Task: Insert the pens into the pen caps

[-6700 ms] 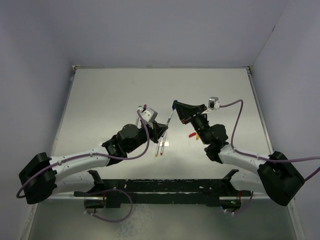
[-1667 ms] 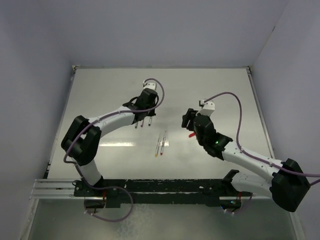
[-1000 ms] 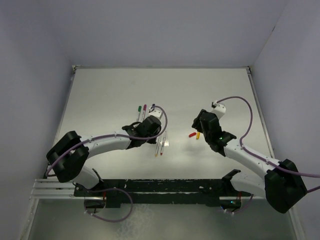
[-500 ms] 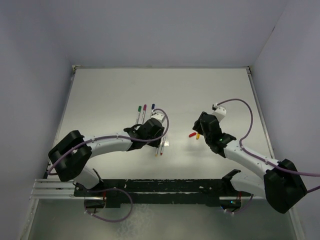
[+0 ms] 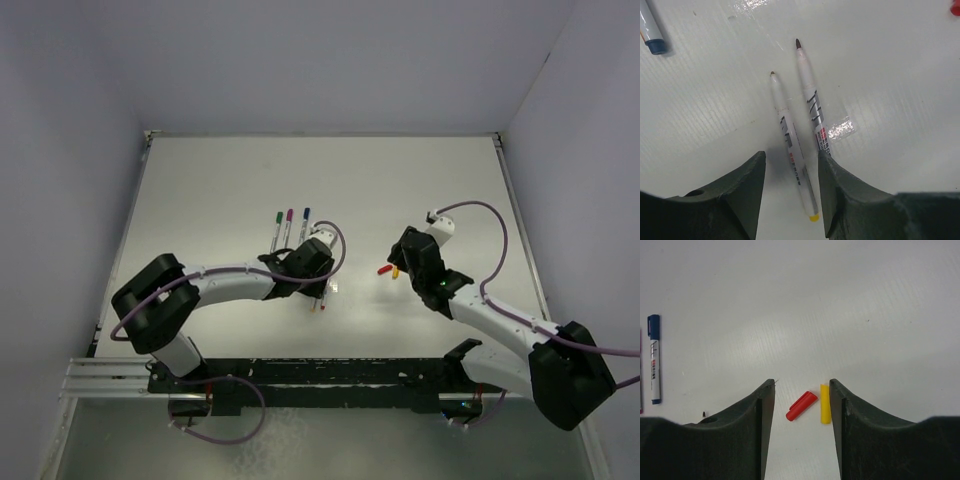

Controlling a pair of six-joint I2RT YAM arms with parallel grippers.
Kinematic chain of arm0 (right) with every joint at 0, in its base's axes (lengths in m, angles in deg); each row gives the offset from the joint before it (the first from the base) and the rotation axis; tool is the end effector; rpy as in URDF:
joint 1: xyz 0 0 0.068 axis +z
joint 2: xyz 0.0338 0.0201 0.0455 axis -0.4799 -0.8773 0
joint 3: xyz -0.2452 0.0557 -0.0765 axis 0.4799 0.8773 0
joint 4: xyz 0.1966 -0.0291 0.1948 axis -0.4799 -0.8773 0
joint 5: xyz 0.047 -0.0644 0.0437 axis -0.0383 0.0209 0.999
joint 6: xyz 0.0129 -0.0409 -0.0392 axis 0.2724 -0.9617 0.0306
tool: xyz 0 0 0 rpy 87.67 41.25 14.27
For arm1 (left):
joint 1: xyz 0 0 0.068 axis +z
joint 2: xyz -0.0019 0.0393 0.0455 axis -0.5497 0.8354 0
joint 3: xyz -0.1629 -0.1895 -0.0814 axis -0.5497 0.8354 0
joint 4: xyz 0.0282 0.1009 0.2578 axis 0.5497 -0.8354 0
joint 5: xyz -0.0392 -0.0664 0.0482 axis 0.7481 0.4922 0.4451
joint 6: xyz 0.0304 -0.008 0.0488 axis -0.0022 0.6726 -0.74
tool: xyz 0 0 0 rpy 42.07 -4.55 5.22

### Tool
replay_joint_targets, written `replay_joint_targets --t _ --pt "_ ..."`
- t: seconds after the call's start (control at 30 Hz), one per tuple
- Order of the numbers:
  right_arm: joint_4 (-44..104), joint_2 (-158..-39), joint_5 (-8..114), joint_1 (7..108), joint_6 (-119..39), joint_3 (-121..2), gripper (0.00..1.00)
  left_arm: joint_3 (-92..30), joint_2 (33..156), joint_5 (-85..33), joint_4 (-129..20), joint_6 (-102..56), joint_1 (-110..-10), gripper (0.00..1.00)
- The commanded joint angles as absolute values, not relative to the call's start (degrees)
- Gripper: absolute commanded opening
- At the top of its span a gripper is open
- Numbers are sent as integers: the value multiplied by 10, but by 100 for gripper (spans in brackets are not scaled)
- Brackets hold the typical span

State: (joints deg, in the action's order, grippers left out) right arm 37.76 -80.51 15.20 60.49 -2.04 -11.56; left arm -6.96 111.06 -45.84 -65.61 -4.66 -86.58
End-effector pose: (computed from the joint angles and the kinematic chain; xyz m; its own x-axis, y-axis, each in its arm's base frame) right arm 0.2235 0.1138 0.1826 -0.3449 0.5034 -0.7922 0.2319 0.8636 0.4478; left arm 0.2041 -0.2592 0.1356 -0.7720 0.2149 -0.5981 0.3777 0.9121 -0.1597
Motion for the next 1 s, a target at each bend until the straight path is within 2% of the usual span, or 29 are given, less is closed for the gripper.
replay_joint_targets --t 0.0,0.33,0.77,0.97 --pt "403 -790 145 603 -12 -110 50 -106 1125 -475 -678 -36 -870 49" --pt "401 -783 152 603 -9 -108 49 -128 1157 -481 -746 -28 -871 48" --pt "399 -783 158 602 5 -115 48 -143 1188 -460 -807 -37 -871 40" --pt "393 -779 157 602 6 -116 48 -152 1227 -449 -810 -44 -871 31"
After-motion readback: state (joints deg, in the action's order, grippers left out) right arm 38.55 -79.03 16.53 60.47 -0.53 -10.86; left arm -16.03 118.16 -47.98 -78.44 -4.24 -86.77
